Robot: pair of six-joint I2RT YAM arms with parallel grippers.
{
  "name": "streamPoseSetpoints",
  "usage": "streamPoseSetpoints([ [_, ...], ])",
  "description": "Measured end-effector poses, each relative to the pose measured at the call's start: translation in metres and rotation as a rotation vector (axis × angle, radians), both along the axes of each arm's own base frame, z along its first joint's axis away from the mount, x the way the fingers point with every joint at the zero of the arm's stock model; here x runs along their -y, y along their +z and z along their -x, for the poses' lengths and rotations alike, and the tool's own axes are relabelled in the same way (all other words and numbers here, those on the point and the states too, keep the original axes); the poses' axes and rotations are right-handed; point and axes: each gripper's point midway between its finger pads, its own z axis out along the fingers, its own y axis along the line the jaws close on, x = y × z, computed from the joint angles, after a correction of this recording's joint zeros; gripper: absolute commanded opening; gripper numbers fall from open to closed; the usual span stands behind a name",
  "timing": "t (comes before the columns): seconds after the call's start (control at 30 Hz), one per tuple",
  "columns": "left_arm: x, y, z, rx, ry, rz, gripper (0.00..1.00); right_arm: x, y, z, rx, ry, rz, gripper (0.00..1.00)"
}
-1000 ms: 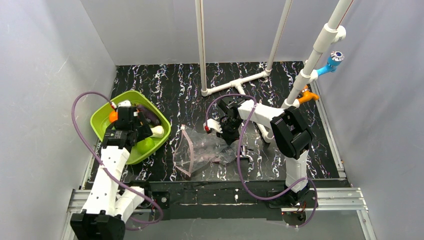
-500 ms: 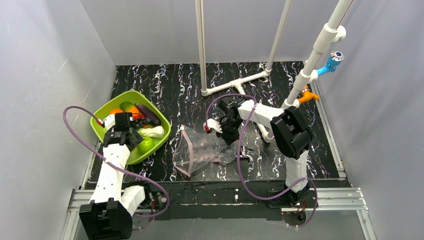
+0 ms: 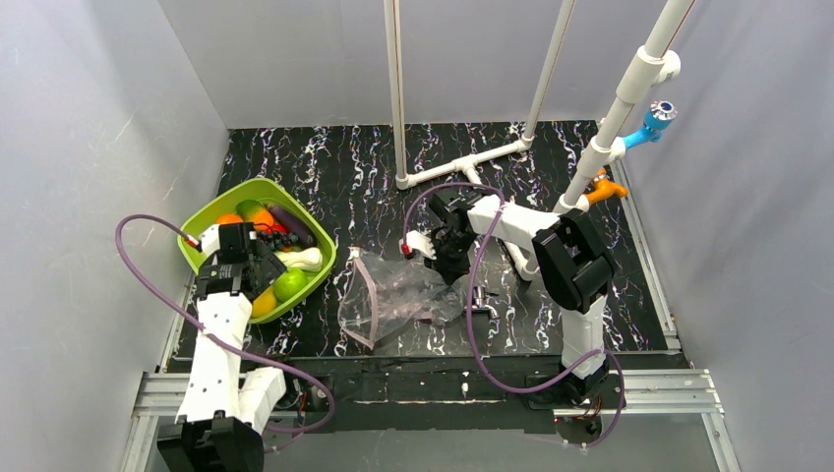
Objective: Open the zip-top bag and remove the fake food
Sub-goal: Place the fake fruit in the bin, then place the zipper food storage bag at the center of the board.
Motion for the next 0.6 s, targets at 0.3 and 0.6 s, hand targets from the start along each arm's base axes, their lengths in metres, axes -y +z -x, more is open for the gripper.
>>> streamPoseSetpoints([
  [0.3,0.050,0.052,-0.013,0.217,-0.297,0.152,0.98,-0.014,0.019,-0.013,0.007,-0.092,-0.020,0.01],
  [0.6,0.121,0.076,-0.016,0.355,-0.629,0.413,0.98,-0.003,0.030,-0.063,0.147,-0.324,0.052,0.08],
])
